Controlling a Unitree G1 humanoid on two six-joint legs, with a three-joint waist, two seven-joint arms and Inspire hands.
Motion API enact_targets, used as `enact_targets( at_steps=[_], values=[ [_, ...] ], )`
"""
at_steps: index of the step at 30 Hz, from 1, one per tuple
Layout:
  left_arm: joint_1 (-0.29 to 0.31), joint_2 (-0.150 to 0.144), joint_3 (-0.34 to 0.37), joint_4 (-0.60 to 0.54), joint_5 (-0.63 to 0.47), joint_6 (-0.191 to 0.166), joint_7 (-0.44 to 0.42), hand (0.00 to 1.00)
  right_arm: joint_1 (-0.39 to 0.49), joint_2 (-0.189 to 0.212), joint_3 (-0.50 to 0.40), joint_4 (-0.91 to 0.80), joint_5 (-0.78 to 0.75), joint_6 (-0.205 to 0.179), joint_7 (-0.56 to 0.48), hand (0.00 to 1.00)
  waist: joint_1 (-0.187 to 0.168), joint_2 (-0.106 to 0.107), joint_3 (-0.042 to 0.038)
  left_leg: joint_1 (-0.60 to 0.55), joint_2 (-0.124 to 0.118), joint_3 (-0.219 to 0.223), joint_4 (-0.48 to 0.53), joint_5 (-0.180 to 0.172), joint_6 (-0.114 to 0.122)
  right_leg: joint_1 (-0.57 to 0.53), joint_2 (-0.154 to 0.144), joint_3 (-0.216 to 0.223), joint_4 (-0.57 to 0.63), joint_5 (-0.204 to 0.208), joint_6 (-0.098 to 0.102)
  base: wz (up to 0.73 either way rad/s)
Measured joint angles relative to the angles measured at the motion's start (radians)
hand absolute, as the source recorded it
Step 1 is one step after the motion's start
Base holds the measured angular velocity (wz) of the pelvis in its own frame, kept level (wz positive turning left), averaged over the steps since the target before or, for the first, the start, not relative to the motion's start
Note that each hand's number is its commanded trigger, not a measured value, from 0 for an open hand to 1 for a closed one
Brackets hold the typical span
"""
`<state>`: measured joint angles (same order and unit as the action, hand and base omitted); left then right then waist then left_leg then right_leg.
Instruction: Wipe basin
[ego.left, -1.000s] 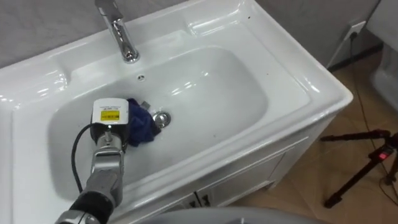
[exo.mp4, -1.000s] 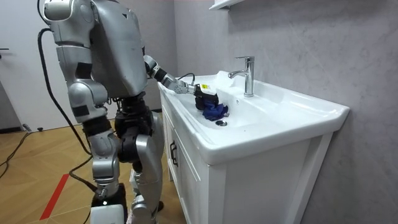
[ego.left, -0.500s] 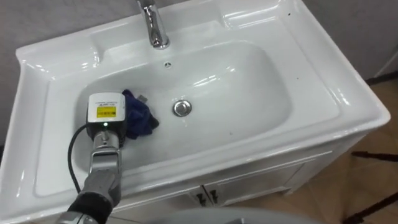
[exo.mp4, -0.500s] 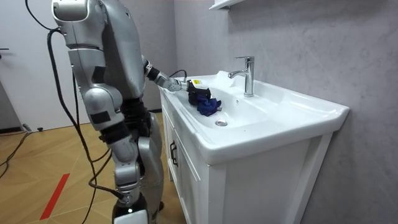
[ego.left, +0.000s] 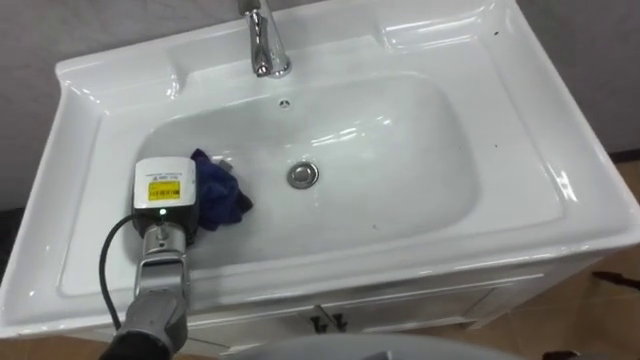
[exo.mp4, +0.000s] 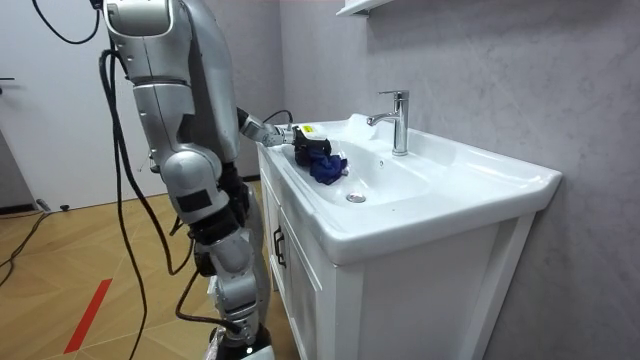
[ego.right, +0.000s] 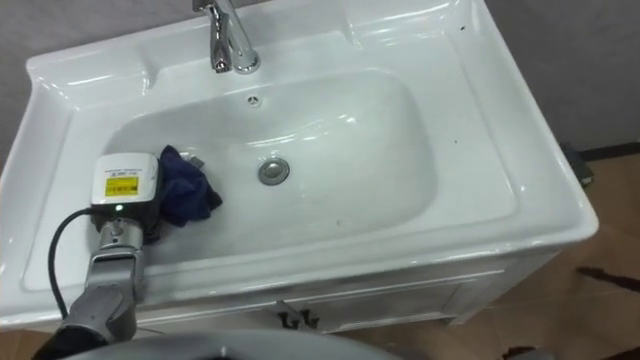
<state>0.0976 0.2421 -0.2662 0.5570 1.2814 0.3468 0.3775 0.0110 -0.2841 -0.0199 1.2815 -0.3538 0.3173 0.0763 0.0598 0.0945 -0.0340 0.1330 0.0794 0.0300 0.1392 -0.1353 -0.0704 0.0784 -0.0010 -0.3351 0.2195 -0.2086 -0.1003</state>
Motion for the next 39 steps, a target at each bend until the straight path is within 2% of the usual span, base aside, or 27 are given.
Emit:
enact_targets(
  at_steps=[2, 5, 11, 17, 21, 23, 25, 29, 31, 34, 37, 39],
  values=[
    [0.000, 0.000, 0.000, -0.003, 0.000, 0.000, -0.008, 1.00, 0.000, 0.000, 0.000, 0.003, 0.007, 0.000, -0.001, 0.00, -0.002, -0.001, 0.0006, 0.006, -0.003, 0.000, -0.006, 0.000, 0.000, 0.002, -0.003, -0.003, -0.001, -0.007, -0.004, 0.00],
    [0.000, 0.002, -0.001, -0.004, 0.001, 0.000, -0.014, 1.00, 0.012, 0.000, 0.000, 0.005, 0.034, -0.001, -0.002, 0.00, -0.030, -0.002, 0.0014, 0.001, -0.006, 0.006, -0.002, 0.000, 0.000, 0.001, -0.010, -0.025, 0.000, -0.013, -0.002, 0.16],
    [0.000, 0.007, -0.001, -0.003, 0.010, 0.000, -0.020, 1.00, 0.039, 0.000, 0.001, 0.012, 0.069, -0.002, 0.001, 0.00, -0.043, -0.004, 0.0025, 0.001, -0.006, 0.022, -0.003, 0.000, 0.000, -0.012, -0.012, -0.023, 0.008, -0.017, -0.003, 0.01],
    [-0.003, 0.013, -0.002, 0.021, 0.030, 0.018, -0.036, 1.00, 0.043, 0.001, 0.004, 0.016, 0.087, -0.035, 0.003, 0.00, -0.099, -0.006, 0.0052, 0.000, -0.005, 0.025, -0.002, 0.000, -0.001, -0.012, -0.013, -0.026, 0.009, -0.018, -0.003, 0.04],
    [-0.032, 0.013, -0.015, 0.058, 0.029, 0.043, -0.048, 1.00, 0.041, 0.006, 0.051, 0.037, 0.123, -0.033, 0.001, 0.00, -0.137, -0.014, 0.0138, -0.001, -0.004, 0.049, -0.001, 0.000, -0.001, -0.023, -0.014, -0.017, 0.023, -0.022, -0.004, -0.04],
    [-0.054, 0.012, -0.016, 0.066, 0.029, 0.053, -0.069, 1.00, 0.036, 0.006, 0.059, 0.037, 0.151, -0.034, 0.000, 0.00, -0.141, -0.015, 0.0246, -0.011, -0.004, 0.056, 0.004, 0.000, -0.001, -0.051, -0.014, 0.006, 0.041, -0.023, -0.005, -0.24],
    [-0.095, 0.007, -0.035, 0.106, 0.027, 0.071, -0.086, 1.00, 0.025, 0.007, 0.061, 0.053, 0.186, -0.034, -0.009, 0.00, -0.163, -0.015, 0.0394, -0.023, -0.005, 0.076, 0.014, 0.000, -0.001, -0.062, -0.014, 0.024, 0.043, -0.021, -0.005, -0.21],
    [-0.178, -0.004, -0.058, 0.202, 0.026, 0.077, -0.109, 1.00, 0.009, 0.012, 0.086, 0.075, 0.200, -0.039, -0.014, 0.00, -0.200, -0.017, 0.0428, -0.025, -0.004, 0.127, 0.012, 0.000, 0.000, -0.091, -0.012, 0.061, 0.059, -0.020, -0.003, -0.24],
    [-0.221, -0.023, -0.069, 0.233, 0.008, 0.092, -0.121, 1.00, -0.011, 0.012, 0.098, 0.085, 0.212, -0.041, -0.016, 0.00, -0.225, -0.020, 0.0440, -0.035, -0.006, 0.158, 0.015, 0.000, -0.001, -0.115, -0.013, 0.088, 0.074, -0.018, -0.003, -0.35],
    [-0.274, -0.040, -0.073, 0.269, -0.014, 0.097, -0.129, 1.00, -0.009, 0.023, 0.101, 0.095, 0.241, -0.046, -0.021, 0.00, -0.267, -0.029, 0.0495, -0.033, -0.007, 0.174, 0.011, 0.000, -0.001, -0.122, -0.014, 0.096, 0.077, -0.016, 0.000, -0.08],
    [-0.320, -0.072, -0.073, 0.314, -0.030, 0.120, -0.149, 1.00, -0.007, 0.033, 0.116, 0.125, 0.242, -0.044, -0.019, 0.00, -0.282, -0.029, 0.0497, -0.022, -0.010, 0.194, 0.009, 0.000, -0.001, -0.121, -0.013, 0.120, 0.076, -0.011, 0.005, -0.22],
    [-0.340, -0.077, -0.094, 0.331, -0.061, 0.135, -0.154, 1.00, -0.008, 0.037, 0.118, 0.131, 0.242, -0.041, -0.018, 0.00, -0.311, -0.028, 0.0499, -0.022, -0.013, 0.209, 0.010, 0.000, -0.001, -0.122, -0.016, 0.122, 0.076, -0.011, 0.009, -0.07]
  ],
)
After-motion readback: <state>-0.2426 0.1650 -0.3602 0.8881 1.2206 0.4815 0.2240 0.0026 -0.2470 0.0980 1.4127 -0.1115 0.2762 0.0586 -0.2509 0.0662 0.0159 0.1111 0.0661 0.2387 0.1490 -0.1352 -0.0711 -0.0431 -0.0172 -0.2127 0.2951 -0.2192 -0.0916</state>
